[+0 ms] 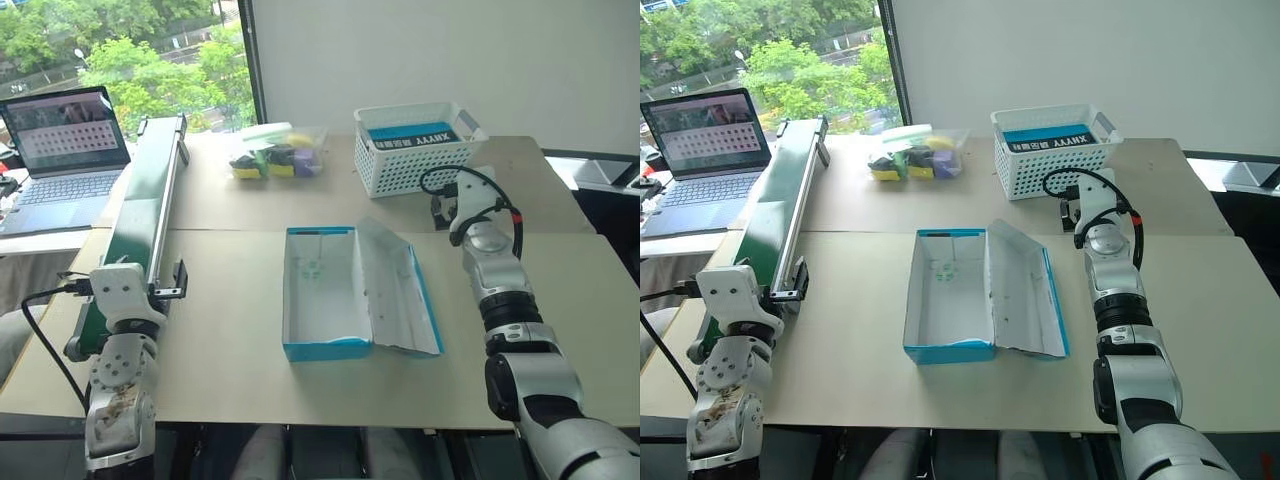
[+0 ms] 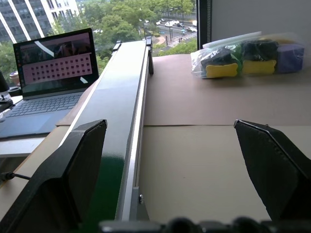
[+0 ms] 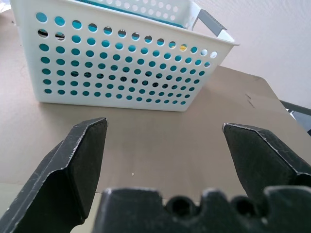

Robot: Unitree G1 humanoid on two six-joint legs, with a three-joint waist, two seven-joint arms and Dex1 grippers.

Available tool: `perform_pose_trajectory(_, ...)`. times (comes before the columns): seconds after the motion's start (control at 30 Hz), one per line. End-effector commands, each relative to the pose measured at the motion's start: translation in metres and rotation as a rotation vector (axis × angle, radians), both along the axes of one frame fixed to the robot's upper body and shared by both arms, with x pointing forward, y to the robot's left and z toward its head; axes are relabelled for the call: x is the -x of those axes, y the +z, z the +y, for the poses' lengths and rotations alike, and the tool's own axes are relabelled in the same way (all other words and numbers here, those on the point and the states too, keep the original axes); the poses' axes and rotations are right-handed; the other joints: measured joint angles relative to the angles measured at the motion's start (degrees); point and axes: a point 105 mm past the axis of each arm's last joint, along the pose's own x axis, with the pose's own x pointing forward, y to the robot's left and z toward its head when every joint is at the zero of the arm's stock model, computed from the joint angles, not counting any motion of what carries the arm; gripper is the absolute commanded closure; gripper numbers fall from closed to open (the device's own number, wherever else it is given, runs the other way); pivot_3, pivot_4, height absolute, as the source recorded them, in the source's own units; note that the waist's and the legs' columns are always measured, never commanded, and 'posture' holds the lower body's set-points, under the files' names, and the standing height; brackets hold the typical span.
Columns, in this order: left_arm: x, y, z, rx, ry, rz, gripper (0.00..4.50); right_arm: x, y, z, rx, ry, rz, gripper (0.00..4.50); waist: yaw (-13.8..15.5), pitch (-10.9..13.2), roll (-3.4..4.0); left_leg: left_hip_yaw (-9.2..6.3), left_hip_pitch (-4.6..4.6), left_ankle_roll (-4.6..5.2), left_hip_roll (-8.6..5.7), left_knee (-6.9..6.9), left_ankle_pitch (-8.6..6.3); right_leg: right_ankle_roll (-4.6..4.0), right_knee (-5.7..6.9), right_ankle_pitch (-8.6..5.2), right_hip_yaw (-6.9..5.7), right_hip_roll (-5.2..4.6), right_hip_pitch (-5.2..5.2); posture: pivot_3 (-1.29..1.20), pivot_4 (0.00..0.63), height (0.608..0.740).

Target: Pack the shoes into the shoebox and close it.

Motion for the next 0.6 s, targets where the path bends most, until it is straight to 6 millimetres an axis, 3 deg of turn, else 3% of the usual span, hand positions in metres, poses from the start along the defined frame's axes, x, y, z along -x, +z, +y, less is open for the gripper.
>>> perform_pose_trajectory(0.03, -0.001, 0.012, 0.008, 0.017, 0.048, -0.05, 0.0, -0.002, 0.032, 0.037, -0.008, 0.082, -0.099, 0.06, 0.0, 0.01, -0.01, 0.0, 0.0, 0.0, 0.0, 0.0, 0.0, 0.0, 0.0, 0.0, 0.0, 0.0, 0.0, 0.0, 0.15, 0.738)
perform_pose_trajectory(0.1, -0.004, 0.008, 0.015, 0.059, 0.087, -0.039, 0.0, 0.002, 0.06, 0.091, -0.054, 0.242, -0.175, 0.06, -0.55, 0.01, 0.0, 0.01, 0.0, 0.0, 0.06, -0.02, 0.0, -0.02, 0.05, 0.01, 0.09, 0.04, -0.11, 0.0, 0.15, 0.738)
perform_pose_trajectory(0.13, -0.002, 0.004, 0.02, 0.057, 0.105, -0.022, 0.0, 0.01, 0.077, 0.125, -0.099, 0.39, -0.21, 0.06, -1.05, 0.01, 0.0, 0.01, -0.01, 0.0, 0.2, -0.02, 0.0, -0.09, 0.09, 0.08, 0.21, 0.15, -0.22, 0.0, 0.15, 0.738)
perform_pose_trajectory(0.2, 0.002, -0.001, 0.028, 0.053, 0.13, 0.001, 0.0, 0.032, 0.101, 0.169, -0.162, 0.63, -0.253, 0.06, -1.85, 0.0, 0.01, 0.01, -0.13, 0.0, 0.44, -0.05, 0.0, -0.2, 0.15, 0.18, 0.31, 0.34, -0.5, 0.0, 0.15, 0.738)
perform_pose_trajectory(0.3, 0.009, -0.005, 0.038, 0.05, 0.153, 0.03, 0.0, 0.074, 0.121, 0.217, -0.277, 0.969, -0.248, 0.06, -1.5, 0.0, 0.01, -0.03, -0.3, -0.05, 0.6, -0.07, -0.03, -0.21, 0.15, 0.19, 0.28, 0.55, -0.66, 0.0, 0.15, 0.738)
perform_pose_trajectory(0.33, 0.01, -0.006, 0.039, 0.044, 0.155, 0.039, 0.0, 0.083, 0.123, 0.225, -0.299, 1.039, -0.238, 0.06, -1.13, 0.01, -0.03, -0.05, -0.31, -0.11, 0.62, -0.06, -0.07, -0.21, 0.15, 0.19, 0.25, 0.56, -0.69, 0.0, 0.15, 0.738)
perform_pose_trajectory(0.4, 0.012, -0.006, 0.043, 0.036, 0.16, 0.051, 0.0, 0.105, 0.12, 0.242, -0.309, 1.199, -0.189, 0.06, -0.34, -0.02, -0.11, -0.12, -0.36, -0.21, 0.72, -0.04, -0.13, -0.22, 0.08, 0.19, 0.19, 0.56, -0.67, 0.0, 0.15, 0.738)
perform_pose_trajectory(0.47, 0.015, -0.008, 0.048, 0.059, 0.153, 0.068, 0.0, 0.131, 0.09, 0.264, -0.186, 1.366, -0.071, 0.06, 0.18, -0.06, -0.18, -0.14, -0.34, -0.24, 0.7, 0.02, -0.14, -0.22, 0.04, 0.19, 0.18, 0.53, -0.62, 0.0, 0.15, 0.738)
perform_pose_trajectory(0.6, 0.018, -0.007, 0.054, 0.053, 0.147, 0.091, 0.0, 0.158, 0.045, 0.281, -0.015, 1.511, 0.084, 0.06, 0.25, -0.14, -0.32, -0.11, -0.2, -0.26, 0.7, 0.1, -0.14, -0.25, 0.04, 0.21, 0.18, 0.52, -0.53, 0.0, 0.15, 0.738)
